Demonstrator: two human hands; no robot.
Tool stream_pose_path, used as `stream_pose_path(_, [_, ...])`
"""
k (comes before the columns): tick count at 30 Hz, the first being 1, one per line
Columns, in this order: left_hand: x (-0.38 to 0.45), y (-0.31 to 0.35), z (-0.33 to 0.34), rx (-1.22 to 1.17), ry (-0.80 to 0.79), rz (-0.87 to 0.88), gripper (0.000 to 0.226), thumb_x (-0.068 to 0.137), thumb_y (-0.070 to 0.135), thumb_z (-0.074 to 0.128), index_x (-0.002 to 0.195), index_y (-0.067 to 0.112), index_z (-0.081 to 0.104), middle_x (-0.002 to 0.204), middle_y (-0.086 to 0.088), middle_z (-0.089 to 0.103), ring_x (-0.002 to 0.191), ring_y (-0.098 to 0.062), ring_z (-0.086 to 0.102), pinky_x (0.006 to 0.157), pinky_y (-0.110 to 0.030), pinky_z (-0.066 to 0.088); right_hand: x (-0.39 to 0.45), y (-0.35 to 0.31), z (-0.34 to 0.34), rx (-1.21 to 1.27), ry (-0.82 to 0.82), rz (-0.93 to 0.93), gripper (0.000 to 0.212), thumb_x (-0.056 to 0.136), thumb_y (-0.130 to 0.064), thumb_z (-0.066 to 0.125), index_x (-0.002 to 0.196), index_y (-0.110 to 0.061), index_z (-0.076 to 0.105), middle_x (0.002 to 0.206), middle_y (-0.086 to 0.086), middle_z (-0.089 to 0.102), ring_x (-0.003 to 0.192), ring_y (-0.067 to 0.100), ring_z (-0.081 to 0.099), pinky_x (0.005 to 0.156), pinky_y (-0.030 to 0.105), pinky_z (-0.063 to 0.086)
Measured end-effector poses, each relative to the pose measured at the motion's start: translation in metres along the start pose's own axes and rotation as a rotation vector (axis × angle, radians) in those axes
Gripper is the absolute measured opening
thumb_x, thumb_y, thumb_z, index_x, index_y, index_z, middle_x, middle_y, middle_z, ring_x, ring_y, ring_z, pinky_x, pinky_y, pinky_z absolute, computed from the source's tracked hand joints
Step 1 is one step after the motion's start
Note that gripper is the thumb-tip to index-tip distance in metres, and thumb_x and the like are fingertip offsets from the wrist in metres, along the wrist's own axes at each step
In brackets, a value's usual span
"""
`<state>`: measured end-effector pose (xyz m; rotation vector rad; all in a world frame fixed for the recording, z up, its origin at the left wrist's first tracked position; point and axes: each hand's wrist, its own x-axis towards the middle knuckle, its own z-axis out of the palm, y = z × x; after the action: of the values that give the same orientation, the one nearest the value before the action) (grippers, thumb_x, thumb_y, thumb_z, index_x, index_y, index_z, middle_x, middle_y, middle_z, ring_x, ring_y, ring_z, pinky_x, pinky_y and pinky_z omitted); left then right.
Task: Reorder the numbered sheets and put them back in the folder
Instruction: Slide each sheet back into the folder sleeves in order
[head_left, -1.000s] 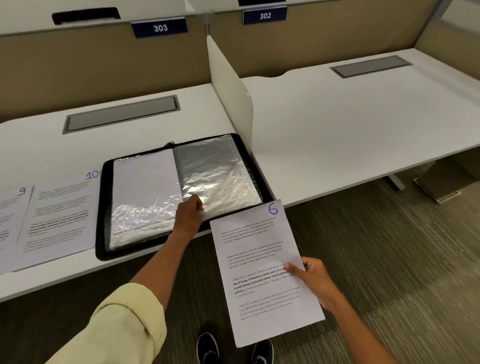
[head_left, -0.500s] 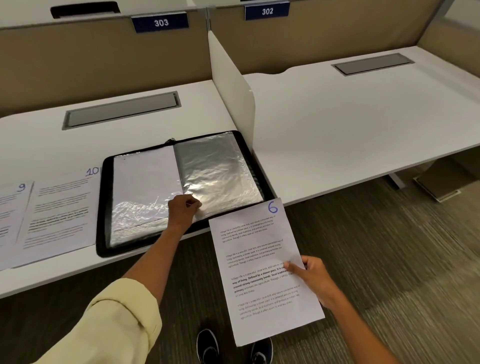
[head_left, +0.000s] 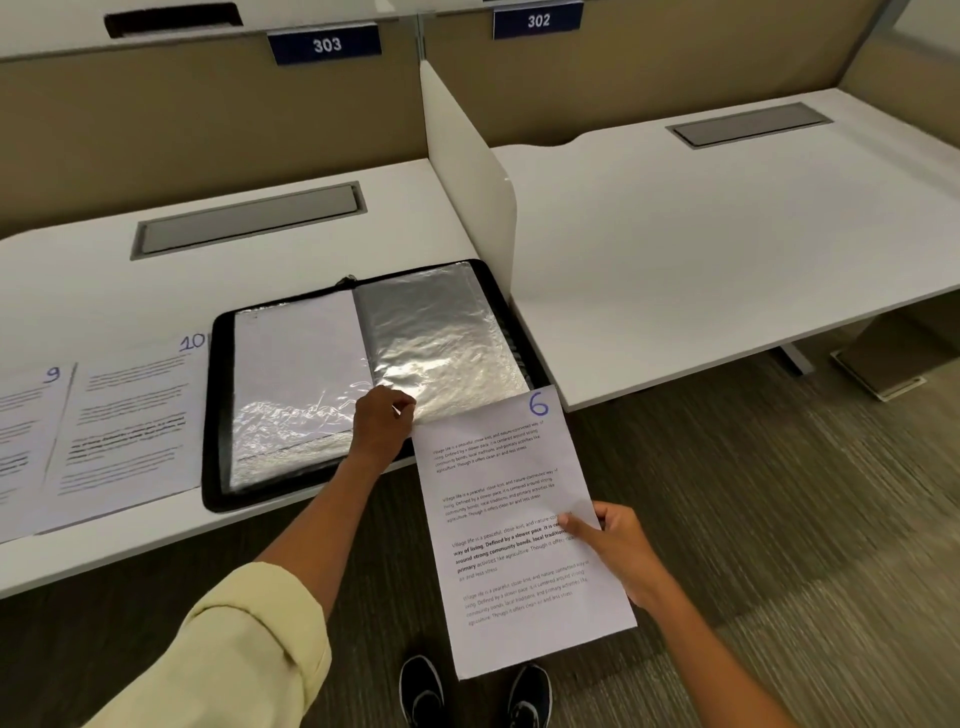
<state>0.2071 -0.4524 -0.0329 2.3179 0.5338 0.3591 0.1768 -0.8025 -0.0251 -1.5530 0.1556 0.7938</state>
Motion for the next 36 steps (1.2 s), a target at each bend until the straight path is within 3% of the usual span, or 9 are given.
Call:
stream_pose_path(5, [-0.007, 0.003, 0.001, 0.042, -0.009, 0.068, 0.010, 0.083, -0.001, 0.069, 0.088, 0.004, 0.076, 0.082, -0.008, 0.067, 0.071, -0.016, 0.059, 0.067, -0.016, 0.042, -0.001, 0.003, 0.017, 0.001, 0.026, -0.031, 0.026, 0.090, -0.020, 0.073, 0.110, -0.004, 0.069, 0.101, 0.011, 0.077, 0.090, 0.032, 0.075, 0.074, 0.045, 0.062])
stream_pose_path(8, [-0.011, 0.003, 0.002, 0.013, -0.021, 0.076, 0.012, 0.081, -0.003, 0.071, 0.091, 0.003, 0.075, 0.085, -0.010, 0.070, 0.073, -0.017, 0.063, 0.073, -0.026, 0.052, -0.001, 0.004, 0.028, -0.005, 0.050, -0.055, 0.024, 0.091, -0.019, 0.072, 0.109, -0.004, 0.069, 0.099, 0.009, 0.077, 0.088, 0.030, 0.075, 0.072, 0.043, 0.062])
stream_pose_path(11, [-0.014, 0.003, 0.003, 0.002, -0.027, 0.086, 0.014, 0.080, -0.004, 0.072, 0.092, 0.003, 0.076, 0.088, -0.010, 0.073, 0.076, -0.019, 0.065, 0.077, -0.031, 0.054, 0.000, 0.005, 0.037, -0.018, 0.054, -0.079, 0.023, 0.091, -0.020, 0.071, 0.108, -0.005, 0.070, 0.100, 0.009, 0.077, 0.089, 0.030, 0.075, 0.077, 0.050, 0.061])
stream_pose_path(20, [-0.014, 0.003, 0.002, -0.010, -0.033, 0.079, 0.015, 0.079, -0.001, 0.073, 0.093, 0.004, 0.076, 0.088, -0.009, 0.074, 0.075, -0.016, 0.065, 0.077, -0.029, 0.053, 0.007, 0.005, 0.062, -0.094, 0.110, -0.109, 0.015, 0.091, -0.021, 0.072, 0.097, -0.008, 0.074, 0.095, 0.005, 0.078, 0.085, 0.027, 0.075, 0.078, 0.053, 0.061])
stream_pose_path(24, [-0.013, 0.002, 0.004, 0.000, -0.042, 0.094, 0.017, 0.079, -0.001, 0.071, 0.094, 0.006, 0.076, 0.087, -0.008, 0.073, 0.075, -0.018, 0.065, 0.076, -0.034, 0.056, 0.013, 0.007, 0.071, -0.152, 0.141, -0.099, 0.014, 0.092, -0.025, 0.072, 0.096, -0.012, 0.074, 0.093, 0.002, 0.078, 0.083, 0.023, 0.076, 0.076, 0.051, 0.062])
stream_pose_path(27, [-0.011, 0.002, 0.007, 0.031, -0.062, 0.113, 0.018, 0.081, -0.001, 0.068, 0.096, 0.006, 0.075, 0.086, -0.008, 0.071, 0.074, -0.019, 0.063, 0.073, -0.034, 0.053, 0.014, 0.006, 0.077, -0.218, 0.153, -0.112, 0.007, 0.094, -0.023, 0.070, 0.096, -0.017, 0.072, 0.094, 0.000, 0.077, 0.081, 0.015, 0.075, 0.071, 0.042, 0.063])
stream_pose_path(32, [-0.005, 0.004, 0.012, 0.079, -0.093, 0.115, 0.017, 0.084, 0.003, 0.064, 0.097, 0.008, 0.073, 0.087, -0.007, 0.068, 0.076, -0.018, 0.058, 0.068, -0.026, 0.040, 0.014, -0.007, 0.085, -0.341, 0.099, -0.203, 0.025, 0.103, -0.017, 0.053, 0.124, -0.029, 0.061, 0.108, -0.013, 0.069, 0.094, 0.004, 0.070, 0.066, 0.015, 0.055])
stream_pose_path(34, [-0.002, 0.005, 0.015, 0.092, -0.105, 0.125, 0.016, 0.085, 0.004, 0.064, 0.098, 0.009, 0.072, 0.089, -0.007, 0.068, 0.079, -0.022, 0.060, 0.069, -0.029, 0.044, 0.015, -0.013, 0.088, -0.414, 0.074, -0.229, 0.040, 0.106, -0.018, 0.045, 0.141, -0.037, 0.046, 0.115, -0.016, 0.064, 0.100, 0.003, 0.066, 0.070, 0.012, 0.053])
stream_pose_path(36, [0.001, 0.008, 0.017, 0.117, -0.116, 0.140, 0.015, 0.086, 0.006, 0.063, 0.098, 0.009, 0.071, 0.091, -0.008, 0.067, 0.081, -0.025, 0.062, 0.070, -0.032, 0.046, 0.017, -0.018, 0.091, -0.496, 0.061, -0.247, 0.053, 0.107, -0.020, 0.039, 0.152, -0.046, 0.026, 0.118, -0.011, 0.062, 0.099, 0.004, 0.066, 0.076, 0.018, 0.056])
